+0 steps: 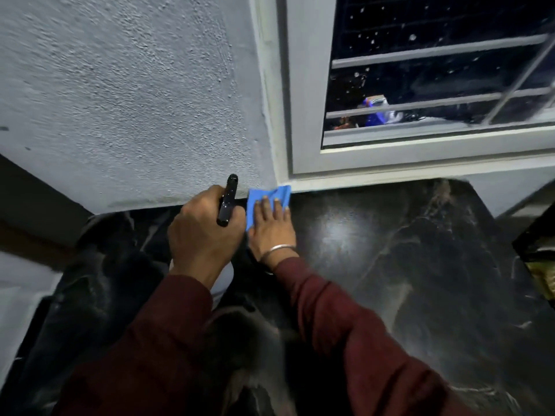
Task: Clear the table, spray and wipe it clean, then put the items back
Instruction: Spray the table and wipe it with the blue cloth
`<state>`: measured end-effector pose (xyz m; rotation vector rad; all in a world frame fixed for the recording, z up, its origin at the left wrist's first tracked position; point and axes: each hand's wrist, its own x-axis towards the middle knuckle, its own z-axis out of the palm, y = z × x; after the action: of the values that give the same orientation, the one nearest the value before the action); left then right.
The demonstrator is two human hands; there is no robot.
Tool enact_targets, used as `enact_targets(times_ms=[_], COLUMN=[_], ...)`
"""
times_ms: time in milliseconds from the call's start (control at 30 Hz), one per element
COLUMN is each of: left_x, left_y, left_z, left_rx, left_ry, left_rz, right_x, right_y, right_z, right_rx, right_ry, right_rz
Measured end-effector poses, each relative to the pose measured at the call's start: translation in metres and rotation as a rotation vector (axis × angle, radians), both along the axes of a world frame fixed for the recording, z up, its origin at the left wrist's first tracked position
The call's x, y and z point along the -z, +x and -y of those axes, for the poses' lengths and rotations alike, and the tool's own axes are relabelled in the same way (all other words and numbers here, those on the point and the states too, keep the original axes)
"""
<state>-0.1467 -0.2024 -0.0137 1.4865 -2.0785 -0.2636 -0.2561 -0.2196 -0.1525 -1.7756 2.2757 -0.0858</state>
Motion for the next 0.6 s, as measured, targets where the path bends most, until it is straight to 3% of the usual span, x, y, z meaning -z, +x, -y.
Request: enact_targets(times_ms=[167, 433, 533, 600], left_x=[0.004, -0.001, -0.001, -0.002], left_y=[0.003, -0.004, 0.001, 0.005], left_z=[-0.003, -0.019, -0.026, -0.029], left_rx=[-0.001, -0.003, 0.025, 0.037], left_ry=[0.018, 0.107, 0.116, 0.116], left_rz=[-0.003, -0.073, -0.071, -0.064], right_x=[-0.001, -0.008, -0.007, -0.008], right_y=[-0.009, -0.167, -0.149, -0.102], right_z=[-0.009, -0.136, -0.143, -0.129], right_rx=[-0.222, 0.383, 0.527, 0.432], right_ry=[-0.002, -0.028, -0.048, -0.05], right_rz=[0.018, -0.02, -0.019, -0.019])
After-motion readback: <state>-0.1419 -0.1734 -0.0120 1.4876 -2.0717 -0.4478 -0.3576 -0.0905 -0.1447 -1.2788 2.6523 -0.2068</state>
